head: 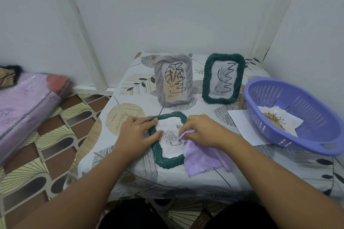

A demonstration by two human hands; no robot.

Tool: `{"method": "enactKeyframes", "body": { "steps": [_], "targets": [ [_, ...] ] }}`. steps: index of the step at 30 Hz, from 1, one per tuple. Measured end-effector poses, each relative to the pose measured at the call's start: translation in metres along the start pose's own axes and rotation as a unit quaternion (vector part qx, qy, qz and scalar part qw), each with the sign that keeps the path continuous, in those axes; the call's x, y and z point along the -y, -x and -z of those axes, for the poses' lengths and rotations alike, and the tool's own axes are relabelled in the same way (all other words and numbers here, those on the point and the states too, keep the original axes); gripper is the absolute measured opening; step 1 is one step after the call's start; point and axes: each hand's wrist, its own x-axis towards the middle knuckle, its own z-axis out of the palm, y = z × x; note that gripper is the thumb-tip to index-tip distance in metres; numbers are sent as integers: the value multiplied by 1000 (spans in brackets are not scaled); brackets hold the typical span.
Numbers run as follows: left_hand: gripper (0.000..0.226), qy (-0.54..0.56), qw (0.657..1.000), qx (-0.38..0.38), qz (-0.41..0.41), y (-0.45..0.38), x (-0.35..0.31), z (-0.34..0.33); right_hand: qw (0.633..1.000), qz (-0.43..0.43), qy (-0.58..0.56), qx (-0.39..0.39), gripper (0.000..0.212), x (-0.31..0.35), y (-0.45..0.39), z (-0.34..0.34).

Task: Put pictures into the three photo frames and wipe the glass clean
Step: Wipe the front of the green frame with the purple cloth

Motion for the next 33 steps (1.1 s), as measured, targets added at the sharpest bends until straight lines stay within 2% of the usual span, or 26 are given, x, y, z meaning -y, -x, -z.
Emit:
{"method": "enactKeyframes", "body": {
  "steps": [4,9,14,19,24,29,33],
  "targets": [
    [73,-3,1000,-3,-2,0,0,0,999,0,17,-42,15,4,-6,-10],
    [74,-7,1000,6,0,0,0,1,1000,8,-4,13,13,-3,1,-2],
    [74,-12,1000,2,-1,0,0,0,999,4,15,-44,15,2,-6,-10],
    [74,-8,1000,4,-2,0,0,0,1000,11,1,6,12,-3,0,-3],
    [74,-11,1000,2,-2,0,-1,0,999,1,10,-49,14,0,-6,-11],
    [74,-4,1000,-10,-8,1,-2,0,999,14,-16,25,13,1,2,-4],
    [73,-9,1000,-8,-11,0,-1,1,1000,14,0,-25,15,0,0,-6]
  ]
}}
